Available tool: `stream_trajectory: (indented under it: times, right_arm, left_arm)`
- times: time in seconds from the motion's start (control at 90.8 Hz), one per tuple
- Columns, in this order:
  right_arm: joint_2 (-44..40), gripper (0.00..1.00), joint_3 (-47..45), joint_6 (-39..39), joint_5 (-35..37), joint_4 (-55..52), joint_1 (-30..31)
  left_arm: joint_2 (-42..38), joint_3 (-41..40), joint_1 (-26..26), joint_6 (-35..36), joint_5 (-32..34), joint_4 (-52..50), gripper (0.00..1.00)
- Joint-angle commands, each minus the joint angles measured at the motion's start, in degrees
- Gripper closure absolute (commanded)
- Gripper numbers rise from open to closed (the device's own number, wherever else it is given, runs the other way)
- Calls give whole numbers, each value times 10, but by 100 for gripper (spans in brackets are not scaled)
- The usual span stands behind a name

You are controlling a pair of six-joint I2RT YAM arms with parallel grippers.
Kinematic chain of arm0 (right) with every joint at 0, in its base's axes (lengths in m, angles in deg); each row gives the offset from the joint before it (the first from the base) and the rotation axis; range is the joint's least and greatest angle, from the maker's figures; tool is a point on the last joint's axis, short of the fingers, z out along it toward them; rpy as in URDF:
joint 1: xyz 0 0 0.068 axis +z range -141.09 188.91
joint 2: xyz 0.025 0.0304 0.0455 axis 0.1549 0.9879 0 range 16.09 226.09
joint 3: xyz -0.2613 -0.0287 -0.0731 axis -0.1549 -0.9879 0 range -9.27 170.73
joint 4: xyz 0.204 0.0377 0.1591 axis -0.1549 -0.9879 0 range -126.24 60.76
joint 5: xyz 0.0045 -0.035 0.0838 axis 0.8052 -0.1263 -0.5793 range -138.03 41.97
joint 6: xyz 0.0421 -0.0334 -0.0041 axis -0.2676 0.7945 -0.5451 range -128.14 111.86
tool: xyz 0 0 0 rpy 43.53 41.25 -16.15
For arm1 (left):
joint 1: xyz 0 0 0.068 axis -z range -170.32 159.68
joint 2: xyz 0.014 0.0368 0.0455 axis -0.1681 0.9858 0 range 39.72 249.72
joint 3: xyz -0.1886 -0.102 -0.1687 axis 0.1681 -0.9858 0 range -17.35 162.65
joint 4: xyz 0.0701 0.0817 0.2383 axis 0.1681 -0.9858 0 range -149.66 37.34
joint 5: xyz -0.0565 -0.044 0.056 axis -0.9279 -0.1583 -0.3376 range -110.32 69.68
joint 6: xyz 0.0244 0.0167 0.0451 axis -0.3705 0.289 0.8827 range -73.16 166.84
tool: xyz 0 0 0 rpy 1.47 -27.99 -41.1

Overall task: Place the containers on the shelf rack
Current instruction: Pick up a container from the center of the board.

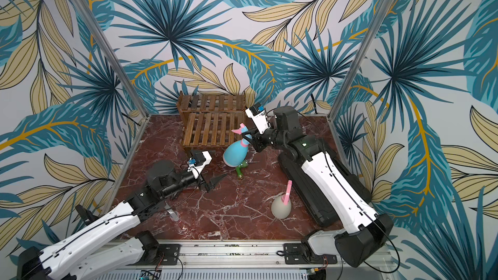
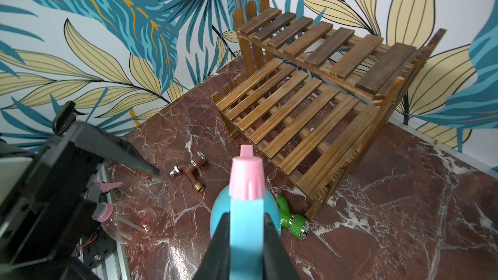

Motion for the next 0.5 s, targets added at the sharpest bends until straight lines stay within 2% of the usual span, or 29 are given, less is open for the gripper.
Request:
stream_trajectory:
  times: [0.0, 0.187, 0.485]
  right_arm:
    - [5, 96, 27, -44, 5, -53, -5]
    - [21, 95, 72, -42, -22, -108, -7]
    - [26, 95, 88, -61, -87, -118, -7]
  left_arm:
    - [39, 21, 2, -6, -30, 42, 0]
    - [71, 30, 2, 33, 66, 57, 0]
    - [142, 57, 2, 29, 1, 75, 0]
